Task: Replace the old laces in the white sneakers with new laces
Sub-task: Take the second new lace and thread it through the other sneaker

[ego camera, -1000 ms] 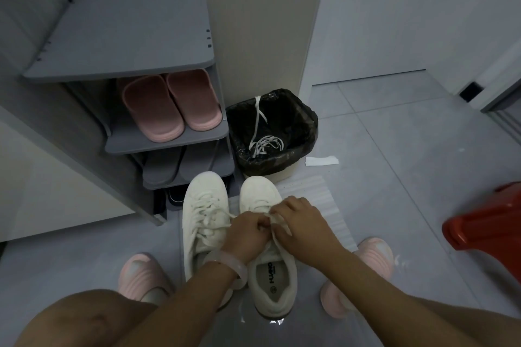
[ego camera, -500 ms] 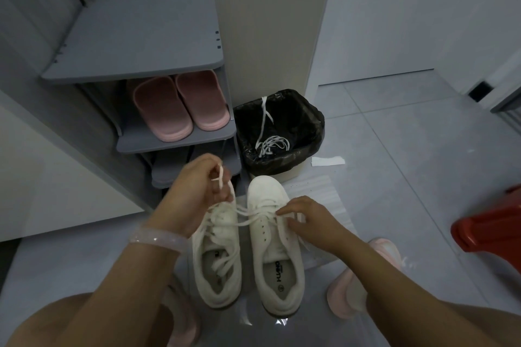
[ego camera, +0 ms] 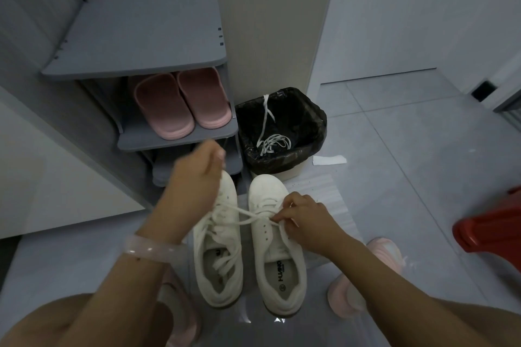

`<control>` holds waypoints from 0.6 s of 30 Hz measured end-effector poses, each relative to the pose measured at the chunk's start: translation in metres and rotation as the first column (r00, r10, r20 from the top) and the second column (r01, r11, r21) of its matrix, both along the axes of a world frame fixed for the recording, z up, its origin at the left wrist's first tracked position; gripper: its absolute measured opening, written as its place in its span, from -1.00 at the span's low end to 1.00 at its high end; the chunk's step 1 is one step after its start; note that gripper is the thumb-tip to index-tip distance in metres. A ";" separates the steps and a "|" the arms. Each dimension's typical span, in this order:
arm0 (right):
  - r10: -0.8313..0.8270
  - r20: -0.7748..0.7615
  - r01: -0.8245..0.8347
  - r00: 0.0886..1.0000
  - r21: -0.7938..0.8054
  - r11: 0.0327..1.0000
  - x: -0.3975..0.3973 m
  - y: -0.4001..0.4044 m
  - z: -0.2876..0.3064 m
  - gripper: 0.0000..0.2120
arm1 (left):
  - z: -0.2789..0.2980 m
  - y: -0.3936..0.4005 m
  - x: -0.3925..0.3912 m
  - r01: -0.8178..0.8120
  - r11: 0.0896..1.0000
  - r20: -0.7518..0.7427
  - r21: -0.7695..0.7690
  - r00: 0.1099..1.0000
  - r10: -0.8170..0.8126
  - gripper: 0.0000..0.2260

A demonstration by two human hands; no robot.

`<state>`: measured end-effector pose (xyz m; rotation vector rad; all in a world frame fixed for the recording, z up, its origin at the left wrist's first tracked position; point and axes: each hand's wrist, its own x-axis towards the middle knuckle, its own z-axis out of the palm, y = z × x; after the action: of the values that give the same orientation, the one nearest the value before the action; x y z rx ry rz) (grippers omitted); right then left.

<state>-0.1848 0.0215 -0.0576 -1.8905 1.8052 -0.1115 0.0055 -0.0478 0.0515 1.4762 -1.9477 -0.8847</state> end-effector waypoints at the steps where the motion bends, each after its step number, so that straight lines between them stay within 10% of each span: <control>1: -0.006 0.002 0.006 1.000 0.013 1.000 0.001 -0.001 -0.002 -0.69 | 0.010 -0.003 0.008 -0.061 0.993 0.003 -0.103 0.998 0.062 -0.80; 4: -0.075 0.192 0.067 0.979 0.052 0.996 -0.003 -0.004 -0.007 -0.70 | 0.025 -0.014 0.031 -0.178 0.930 0.017 -0.321 0.981 0.194 -0.81; 10: -0.583 0.492 0.581 0.646 0.179 0.794 -0.018 0.000 -0.001 -0.74 | -0.023 -0.012 0.011 0.066 0.998 0.426 0.013 0.902 -0.065 -0.87; 18: -0.239 0.122 0.243 0.963 -0.019 0.970 0.000 -0.004 -0.007 -0.80 | -0.085 0.029 -0.033 0.396 0.887 0.504 0.236 0.730 -0.460 -0.81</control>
<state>-0.1852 0.0174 -0.0649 -1.6411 1.9548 -0.3353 -0.0279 -0.0187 -0.0335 1.4750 -2.7999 -0.8208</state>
